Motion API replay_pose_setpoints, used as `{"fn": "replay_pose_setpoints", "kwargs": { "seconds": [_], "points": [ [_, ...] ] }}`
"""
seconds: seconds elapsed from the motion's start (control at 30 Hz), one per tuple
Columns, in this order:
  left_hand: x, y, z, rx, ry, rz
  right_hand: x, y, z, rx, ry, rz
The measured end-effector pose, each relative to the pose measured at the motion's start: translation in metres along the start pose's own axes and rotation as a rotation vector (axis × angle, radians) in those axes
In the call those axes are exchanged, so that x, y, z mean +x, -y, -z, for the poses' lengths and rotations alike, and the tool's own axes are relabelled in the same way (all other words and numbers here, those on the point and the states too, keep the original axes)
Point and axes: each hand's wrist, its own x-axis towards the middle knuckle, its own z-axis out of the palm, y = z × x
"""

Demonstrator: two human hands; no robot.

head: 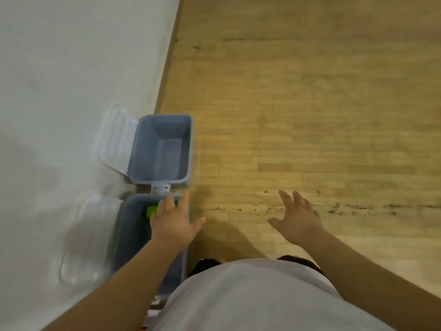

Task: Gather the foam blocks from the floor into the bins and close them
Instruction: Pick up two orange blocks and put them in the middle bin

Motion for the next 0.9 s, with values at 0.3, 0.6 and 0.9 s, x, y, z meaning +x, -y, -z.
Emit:
{"fn": "replay_pose_setpoints", "kwargs": {
  "seconds": [0.3, 0.6, 0.9],
  "points": [
    [0.011, -0.251, -0.022, 0.265, 0.024, -0.418, -0.049, -0.248, 0.021, 0.271, -0.060, -0.351],
    [-0.012, -0.477, -0.054, 0.484, 0.086, -0.745, -0.087, -0.407, 0.049, 0.486, -0.099, -0.582],
    [0.005, -0.630, -0.089, 0.614, 0.152, -0.973, -0.084, -0.478, 0.049, 0.678, -0.115, -0.783]
  ]
}}
